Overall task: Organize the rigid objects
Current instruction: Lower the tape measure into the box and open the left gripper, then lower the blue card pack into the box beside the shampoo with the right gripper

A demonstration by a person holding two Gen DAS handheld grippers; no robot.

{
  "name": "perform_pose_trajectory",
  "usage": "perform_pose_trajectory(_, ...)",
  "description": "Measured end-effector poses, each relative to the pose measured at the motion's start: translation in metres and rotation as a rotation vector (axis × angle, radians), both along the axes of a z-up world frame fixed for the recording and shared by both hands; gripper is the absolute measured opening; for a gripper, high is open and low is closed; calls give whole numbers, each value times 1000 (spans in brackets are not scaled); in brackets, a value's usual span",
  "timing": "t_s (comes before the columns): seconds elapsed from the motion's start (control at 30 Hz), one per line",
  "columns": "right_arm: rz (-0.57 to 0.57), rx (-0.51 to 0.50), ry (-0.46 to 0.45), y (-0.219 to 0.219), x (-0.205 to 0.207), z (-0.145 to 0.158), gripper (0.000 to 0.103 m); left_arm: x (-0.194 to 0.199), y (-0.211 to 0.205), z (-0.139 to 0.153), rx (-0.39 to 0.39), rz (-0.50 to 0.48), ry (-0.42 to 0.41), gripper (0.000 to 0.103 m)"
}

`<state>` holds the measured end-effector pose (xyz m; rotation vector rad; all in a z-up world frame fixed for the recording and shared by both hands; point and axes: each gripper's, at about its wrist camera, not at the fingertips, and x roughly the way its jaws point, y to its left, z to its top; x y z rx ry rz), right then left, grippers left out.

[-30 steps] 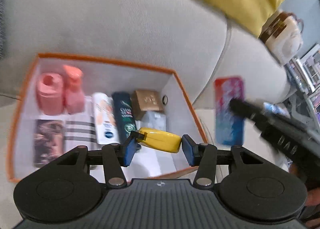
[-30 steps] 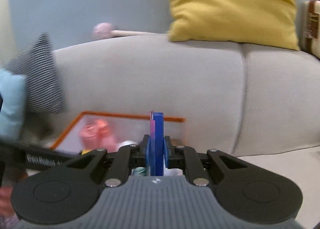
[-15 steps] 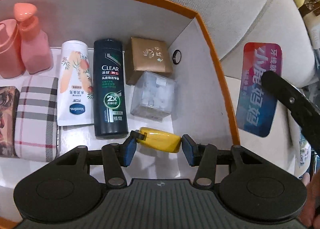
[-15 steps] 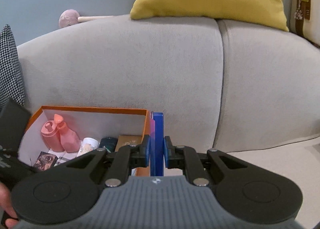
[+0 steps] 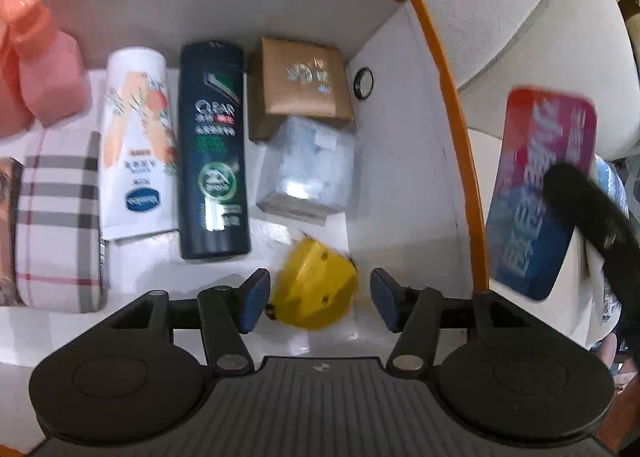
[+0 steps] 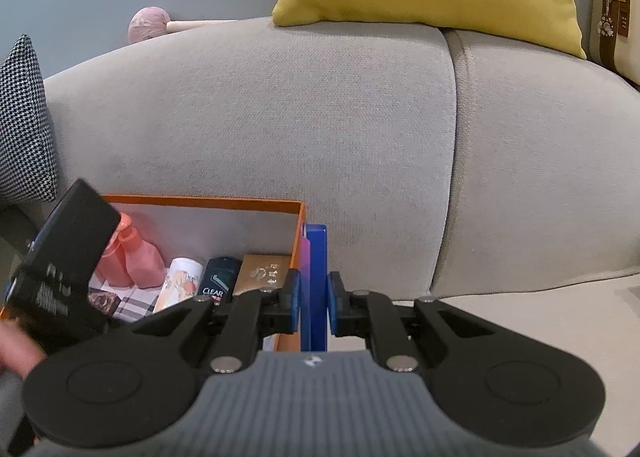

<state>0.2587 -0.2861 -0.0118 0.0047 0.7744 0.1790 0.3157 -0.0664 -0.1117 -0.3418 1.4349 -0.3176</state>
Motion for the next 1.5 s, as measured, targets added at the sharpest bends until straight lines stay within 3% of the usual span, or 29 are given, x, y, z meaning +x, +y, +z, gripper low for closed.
perform_pose_trajectory(0.1, 7, -8, -2, 0, -5, 1, 13, -2, 7, 9, 14, -20, -19, 60)
perform_pose_trajectory(0.17, 9, -8, 0, 0, -6, 2, 13, -1, 8, 8, 36, -38, -6, 42)
perform_pose_trajectory(0.23, 9, -1, 3, 0, -7, 3, 13, 0, 9, 2, 53, -25, 24, 36)
perform_pose_trajectory(0.4, 14, 10, -3, 2, -11, 6, 13, 4, 3, -7, 11, -7, 94, 31)
perform_pose_trajectory(0.57, 25, 5, -12, 1, -14, 11, 13, 15, -6, -6, 24, 13, 80, 30)
perform_pose_trajectory(0.67, 32, 9, -21, 0, -17, 18, 14, 12, 4, -2, -13, 18, 86, 30)
perform_pose_trajectory(0.73, 41, 25, -24, 1, -20, 23, 13, 6, 14, 9, -42, 14, 38, 30)
perform_pose_trajectory(0.83, 69, 99, -17, 5, -25, 31, 13, -10, 34, 40, -31, 29, -110, 30)
perform_pose_trajectory(0.97, 131, 186, 41, 21, -21, 29, 14, -31, 61, 74, 99, 15, -295, 30)
perform_pose_trajectory(1.07, 211, 174, 101, 39, -11, 17, 13, -41, 80, 81, 152, 5, -350, 30)
perform_pose_trajectory(1.23, 476, 67, 243, 70, 23, -4, 13, -44, 110, 78, 145, 8, -343, 30)
perform_pose_trajectory(1.37, 773, -90, 363, 104, 44, -18, 13, -45, 116, 67, 158, -20, -331, 30)
perform_pose_trajectory(1.5, 1008, -278, 409, 138, 47, -35, 13, -45, 120, 64, 151, -44, -330, 30)
